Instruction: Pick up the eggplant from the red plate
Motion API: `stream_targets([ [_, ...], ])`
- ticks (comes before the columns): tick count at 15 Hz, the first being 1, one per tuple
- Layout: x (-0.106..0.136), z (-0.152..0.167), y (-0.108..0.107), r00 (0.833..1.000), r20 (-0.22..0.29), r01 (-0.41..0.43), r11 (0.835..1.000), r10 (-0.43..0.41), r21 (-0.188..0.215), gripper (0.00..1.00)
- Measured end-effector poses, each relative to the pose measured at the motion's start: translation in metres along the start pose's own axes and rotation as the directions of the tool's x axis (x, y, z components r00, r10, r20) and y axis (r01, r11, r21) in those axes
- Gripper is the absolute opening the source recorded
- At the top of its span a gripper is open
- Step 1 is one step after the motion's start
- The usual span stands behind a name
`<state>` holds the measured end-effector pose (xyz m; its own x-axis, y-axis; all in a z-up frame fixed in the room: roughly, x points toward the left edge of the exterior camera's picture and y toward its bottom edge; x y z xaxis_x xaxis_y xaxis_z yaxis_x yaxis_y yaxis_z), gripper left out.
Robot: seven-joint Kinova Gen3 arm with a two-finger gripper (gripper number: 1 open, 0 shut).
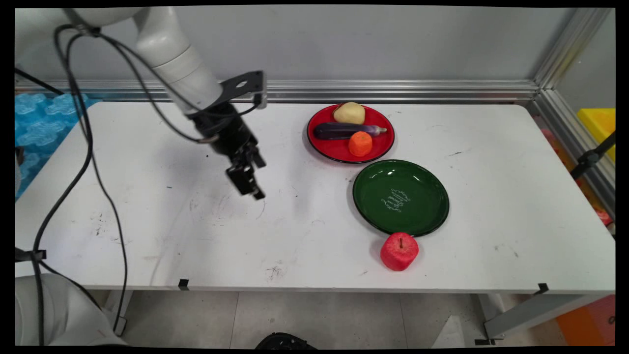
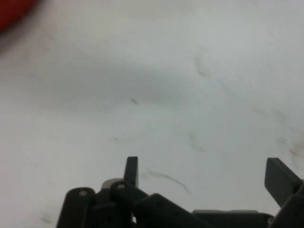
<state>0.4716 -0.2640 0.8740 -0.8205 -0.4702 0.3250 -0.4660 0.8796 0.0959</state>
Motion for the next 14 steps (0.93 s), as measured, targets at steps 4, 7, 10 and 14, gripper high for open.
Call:
stream_targets([
  [4,0.026,0.010,-0.037,0.999,-0.048,-0.019,0.998,0.022,0.066,1.00],
  [7,0.040,0.022,-0.065,0.996,-0.079,-0.027,0.993,0.036,0.115,1.00],
  [10,0.048,0.037,-0.091,0.994,-0.097,-0.034,0.987,0.050,0.160,1.00],
  [14,0.054,0.059,-0.123,0.991,-0.111,-0.046,0.978,0.069,0.204,1.00],
])
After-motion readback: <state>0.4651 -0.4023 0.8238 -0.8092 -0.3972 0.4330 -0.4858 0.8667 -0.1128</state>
